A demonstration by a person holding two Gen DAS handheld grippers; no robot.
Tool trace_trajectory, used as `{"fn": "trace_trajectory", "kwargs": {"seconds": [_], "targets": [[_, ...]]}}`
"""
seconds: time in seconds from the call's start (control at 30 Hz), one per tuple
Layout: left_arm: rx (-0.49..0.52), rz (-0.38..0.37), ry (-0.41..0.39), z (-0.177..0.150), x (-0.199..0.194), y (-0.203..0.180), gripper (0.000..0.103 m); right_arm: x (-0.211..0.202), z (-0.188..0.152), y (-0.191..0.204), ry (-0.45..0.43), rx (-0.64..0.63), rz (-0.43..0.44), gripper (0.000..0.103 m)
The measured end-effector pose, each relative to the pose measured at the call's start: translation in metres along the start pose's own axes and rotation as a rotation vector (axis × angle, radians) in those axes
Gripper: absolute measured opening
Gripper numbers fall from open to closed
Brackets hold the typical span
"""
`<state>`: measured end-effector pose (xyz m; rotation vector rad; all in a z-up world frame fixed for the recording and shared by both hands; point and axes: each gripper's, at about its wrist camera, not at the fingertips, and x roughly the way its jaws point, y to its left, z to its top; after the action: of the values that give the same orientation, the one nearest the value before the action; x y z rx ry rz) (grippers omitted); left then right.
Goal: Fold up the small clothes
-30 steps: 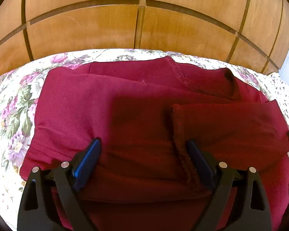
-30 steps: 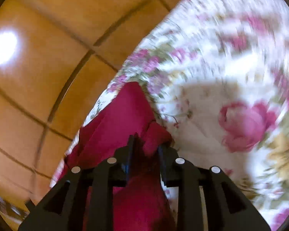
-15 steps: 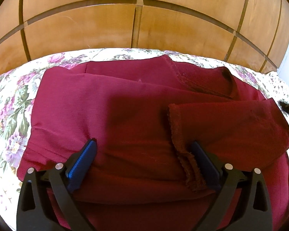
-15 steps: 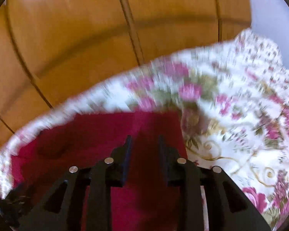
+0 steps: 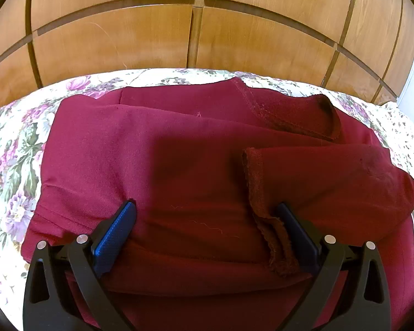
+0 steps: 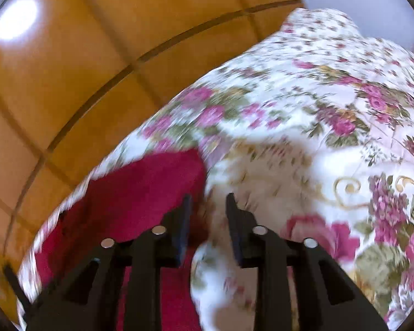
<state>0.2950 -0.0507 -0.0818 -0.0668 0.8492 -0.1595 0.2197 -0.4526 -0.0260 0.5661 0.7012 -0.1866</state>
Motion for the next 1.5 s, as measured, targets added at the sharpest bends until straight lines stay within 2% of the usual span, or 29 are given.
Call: {"fn": "trace_trajectory", "kwargs": {"seconds": [0.1, 0.17, 0.2, 0.27, 0.33, 0.43, 0.5, 0.57, 0.67, 0.77, 0.9, 0.97, 1.07, 1.1, 1.23, 1.3, 1.37, 1.5], "targets": [[0.000, 0.001, 0.000, 0.000, 0.000, 0.000, 0.100, 0.010, -0.005, 0.001, 0.042, -0.031, -0.010, 0.016], [0.000, 0.001, 0.000, 0.000, 0.000, 0.000, 0.100, 0.028, -0.016, -0.012, 0.138, 0.008, -0.043, 0.014], [0.000, 0.001, -0.001, 0.000, 0.000, 0.000, 0.100, 0.026, -0.022, -0.015, 0.128, 0.009, -0.035, 0.013], [0.001, 0.003, -0.002, 0.000, 0.001, -0.001, 0.100, 0.021, -0.031, -0.010, 0.092, -0.070, -0.064, 0.013], [0.001, 0.004, -0.002, 0.000, 0.001, -0.002, 0.100, 0.021, -0.030, -0.010, 0.089, -0.061, -0.070, 0.014], [-0.002, 0.000, -0.002, 0.000, 0.000, -0.001, 0.100, 0.004, -0.030, -0.012, 0.048, -0.024, -0.098, 0.025], [-0.014, -0.014, -0.006, 0.000, -0.003, 0.001, 0.100, -0.011, -0.037, -0.014, 0.036, 0.001, -0.104, 0.028], [-0.032, -0.030, -0.013, -0.001, -0.010, 0.004, 0.100, -0.040, -0.053, -0.018, 0.035, 0.033, -0.049, 0.041], [-0.050, -0.066, -0.006, -0.010, -0.033, 0.012, 0.100, -0.078, -0.078, -0.023, 0.042, 0.030, 0.020, 0.050], [-0.048, -0.105, -0.035, -0.035, -0.071, 0.022, 0.100, -0.102, -0.100, -0.029, 0.089, 0.009, 0.082, 0.053], [-0.058, -0.151, -0.047, -0.082, -0.116, 0.050, 0.100, -0.122, -0.123, -0.043, 0.153, -0.012, 0.124, 0.056], [-0.079, -0.142, -0.029, -0.101, -0.129, 0.066, 0.100, -0.129, -0.135, -0.048, 0.182, -0.037, 0.136, 0.065], [-0.130, -0.150, 0.038, -0.131, -0.142, 0.093, 0.100, -0.134, -0.153, -0.055, 0.231, -0.056, 0.175, 0.065], [-0.124, -0.169, 0.033, -0.142, -0.151, 0.098, 0.100, -0.135, -0.159, -0.057, 0.245, -0.055, 0.189, 0.065], [-0.025, -0.210, 0.052, -0.169, -0.177, 0.096, 0.099, -0.132, -0.181, -0.071, 0.297, 0.012, 0.268, 0.065], [-0.017, -0.267, 0.073, -0.184, -0.187, 0.093, 0.089, -0.131, -0.188, -0.076, 0.313, 0.044, 0.293, 0.064], [-0.006, -0.285, 0.071, -0.196, -0.197, 0.090, 0.080, -0.131, -0.195, -0.078, 0.329, 0.054, 0.327, 0.062], [-0.013, -0.356, 0.109, -0.204, -0.203, 0.091, 0.076, -0.132, -0.203, -0.076, 0.348, 0.039, 0.343, 0.059]]}}
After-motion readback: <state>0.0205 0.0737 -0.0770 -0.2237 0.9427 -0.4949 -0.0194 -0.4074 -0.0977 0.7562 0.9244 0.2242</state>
